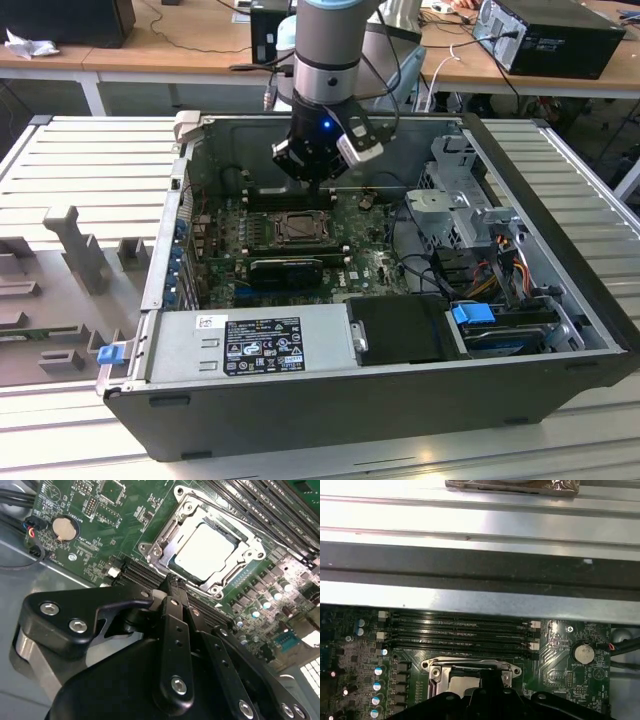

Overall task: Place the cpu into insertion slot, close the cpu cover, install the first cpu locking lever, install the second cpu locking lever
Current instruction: 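Install the second cpu locking lever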

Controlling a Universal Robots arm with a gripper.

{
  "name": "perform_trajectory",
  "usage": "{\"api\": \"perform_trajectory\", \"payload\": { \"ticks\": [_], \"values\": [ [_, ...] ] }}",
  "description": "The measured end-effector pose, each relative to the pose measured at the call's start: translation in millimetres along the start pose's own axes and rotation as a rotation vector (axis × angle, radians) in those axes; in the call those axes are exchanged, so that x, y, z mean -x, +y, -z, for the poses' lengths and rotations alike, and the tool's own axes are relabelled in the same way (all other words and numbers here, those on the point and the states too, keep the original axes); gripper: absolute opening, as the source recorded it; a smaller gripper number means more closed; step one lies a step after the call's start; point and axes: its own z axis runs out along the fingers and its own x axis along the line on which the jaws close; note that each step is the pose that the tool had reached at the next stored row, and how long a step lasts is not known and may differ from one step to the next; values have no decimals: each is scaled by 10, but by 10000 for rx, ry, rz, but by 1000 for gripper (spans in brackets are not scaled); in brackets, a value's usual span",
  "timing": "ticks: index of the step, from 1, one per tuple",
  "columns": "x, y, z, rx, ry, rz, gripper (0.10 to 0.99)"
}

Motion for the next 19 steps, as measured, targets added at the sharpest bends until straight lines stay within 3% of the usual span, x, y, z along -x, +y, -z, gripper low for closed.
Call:
{"api": "perform_trajectory", "payload": {
  "ticks": [8,13,16,18,19],
  "values": [
    [-8,-211,17,-1,2,0,106],
    [-13,-291,28,-3,2,-2,106],
    [-13,-288,117,-1,1,-1,106],
    [-18,-374,125,100,-5,0,106],
    [-20,-409,127,101,-4,1,106]
  ]
}}
